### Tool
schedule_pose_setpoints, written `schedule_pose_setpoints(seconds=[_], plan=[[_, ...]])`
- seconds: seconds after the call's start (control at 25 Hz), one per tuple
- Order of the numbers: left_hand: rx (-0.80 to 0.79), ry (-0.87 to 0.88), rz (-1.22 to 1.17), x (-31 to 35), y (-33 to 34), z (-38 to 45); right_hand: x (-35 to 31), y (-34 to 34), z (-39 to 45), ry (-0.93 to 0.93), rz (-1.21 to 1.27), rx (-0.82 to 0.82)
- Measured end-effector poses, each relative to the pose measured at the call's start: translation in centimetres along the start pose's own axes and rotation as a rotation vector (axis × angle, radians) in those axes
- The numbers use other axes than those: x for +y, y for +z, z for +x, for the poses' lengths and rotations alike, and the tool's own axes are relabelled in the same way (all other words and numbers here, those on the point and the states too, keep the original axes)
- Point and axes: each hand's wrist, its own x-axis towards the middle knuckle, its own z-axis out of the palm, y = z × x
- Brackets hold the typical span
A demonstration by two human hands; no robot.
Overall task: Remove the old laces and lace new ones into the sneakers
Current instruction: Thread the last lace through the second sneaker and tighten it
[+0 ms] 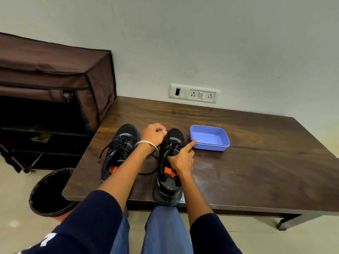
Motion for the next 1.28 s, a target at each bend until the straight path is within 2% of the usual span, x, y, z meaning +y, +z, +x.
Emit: schedule_pose_setpoints(seconds=[0.08,0.12,0.2,0.28,0.36,0.48,0.56,0.64,0.72,0.84,0.92,1.0,1.12,1.28], plan=[[0.055,-0.075,-0.707,2.4,-2.0,-0.1,-0.2,-0.1,-0.2,0.015,0.000,-0.009],[0.056,-0.063,-0.944,3.5,-3.1,-0.1,-0.2,-0.2,-0.2,0.018,-0.002,-0.017],[0.051,-0.021,-1.101,4.9,-4.0,-0.2,-0.2,-0.2,-0.3,0.013,-0.007,-0.028],[0.031,-0.020,-0.940,4.9,-3.5,-1.0,-0.3,-0.2,-0.4,0.006,-0.014,-0.035],[0.033,-0.007,-0.440,3.3,-2.3,-1.3,-0.3,-0.2,-0.3,0.004,-0.019,-0.034],[-0.137,0.063,0.462,0.0,-0.7,-0.9,-0.2,-0.2,0.0,0.008,-0.031,-0.050],[-0.188,0.049,0.745,-1.2,-0.6,-0.6,-0.2,-0.2,0.2,0.017,-0.028,-0.056],[-0.124,-0.020,0.789,-2.2,-0.7,-0.3,-0.2,0.0,0.4,0.028,-0.023,-0.056],[-0.092,-0.168,0.596,-2.9,-0.8,-0.3,-0.1,0.0,0.5,0.026,-0.028,-0.068],[-0.272,-0.421,0.205,-3.1,-0.9,-0.5,-0.2,0.0,0.6,0.024,-0.040,-0.093],[-0.330,-0.479,0.122,-2.6,-1.0,-0.3,-0.3,0.0,0.5,0.018,-0.053,-0.109],[-0.258,-0.432,0.229,-2.1,-0.4,0.0,-0.2,0.0,0.5,0.016,-0.057,-0.114],[-0.034,-0.374,0.523,-2.8,1.6,0.6,0.0,0.1,0.7,0.010,-0.064,-0.110],[-0.040,-0.153,0.748,-4.7,2.7,1.1,0.1,0.5,1.0,0.009,-0.069,-0.106]])
